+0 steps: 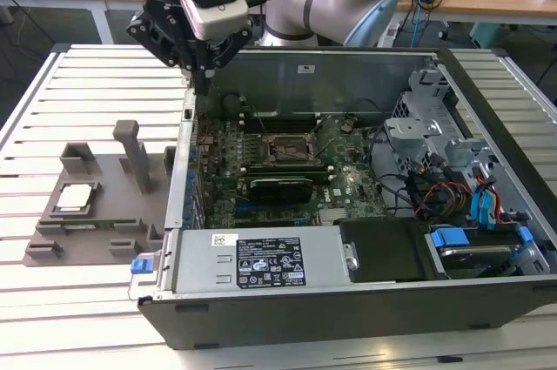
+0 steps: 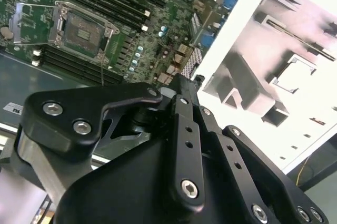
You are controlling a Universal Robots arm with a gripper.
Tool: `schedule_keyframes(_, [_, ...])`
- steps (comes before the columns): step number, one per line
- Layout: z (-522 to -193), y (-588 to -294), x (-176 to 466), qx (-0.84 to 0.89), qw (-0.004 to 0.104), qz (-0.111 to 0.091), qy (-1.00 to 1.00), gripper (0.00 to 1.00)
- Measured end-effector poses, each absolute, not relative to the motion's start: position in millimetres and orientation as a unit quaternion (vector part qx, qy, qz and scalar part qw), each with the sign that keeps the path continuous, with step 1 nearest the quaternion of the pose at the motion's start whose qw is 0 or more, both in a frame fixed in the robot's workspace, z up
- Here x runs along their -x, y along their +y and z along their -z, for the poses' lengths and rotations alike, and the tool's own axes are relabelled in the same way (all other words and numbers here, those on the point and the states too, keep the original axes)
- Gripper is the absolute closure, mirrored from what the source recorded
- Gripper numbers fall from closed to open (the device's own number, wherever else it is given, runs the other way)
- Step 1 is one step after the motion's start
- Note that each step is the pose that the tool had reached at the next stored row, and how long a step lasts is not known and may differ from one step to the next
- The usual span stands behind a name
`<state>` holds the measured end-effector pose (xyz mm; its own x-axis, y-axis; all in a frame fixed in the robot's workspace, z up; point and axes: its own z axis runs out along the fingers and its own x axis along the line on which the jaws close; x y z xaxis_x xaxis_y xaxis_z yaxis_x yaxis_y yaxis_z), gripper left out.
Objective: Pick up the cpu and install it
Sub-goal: 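Reach for the cpu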
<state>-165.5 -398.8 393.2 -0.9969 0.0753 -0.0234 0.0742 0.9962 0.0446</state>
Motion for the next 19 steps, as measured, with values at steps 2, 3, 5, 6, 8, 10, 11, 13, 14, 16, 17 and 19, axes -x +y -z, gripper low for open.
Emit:
schedule_keyframes(2, [-393,-399,173,-0.037,0.013,-0.022,0.999,0.89])
schedule_keyframes(3, [-393,-399,176,-0.037,0.013,-0.022,0.999,0.89])
schedule_keyframes(5, [-393,-399,183,-0.037,0.013,-0.022,0.999,0.89])
schedule_keyframes(6, [-393,-399,186,-0.037,0.013,-0.022,0.999,0.89])
schedule_keyframes(8, [-393,-399,194,-0.037,0.013,-0.022,0.999,0.89])
schedule_keyframes(10, [-393,-399,200,-0.037,0.013,-0.022,0.999,0.89])
schedule_keyframes(11, [-393,-399,204,-0.037,0.013,-0.022,0.999,0.89])
schedule_keyframes(13, [-393,-399,211,-0.037,0.013,-0.022,0.999,0.89])
schedule_keyframes(14, [-393,-399,214,-0.037,0.013,-0.022,0.999,0.89])
schedule_keyframes(16, [-393,-399,222,-0.037,0.013,-0.022,0.999,0.89])
schedule_keyframes(17, [-393,-399,224,-0.037,0.013,-0.022,0.999,0.89])
schedule_keyframes(19, [-393,-399,230,-0.037,0.013,-0.022,0.999,0.89])
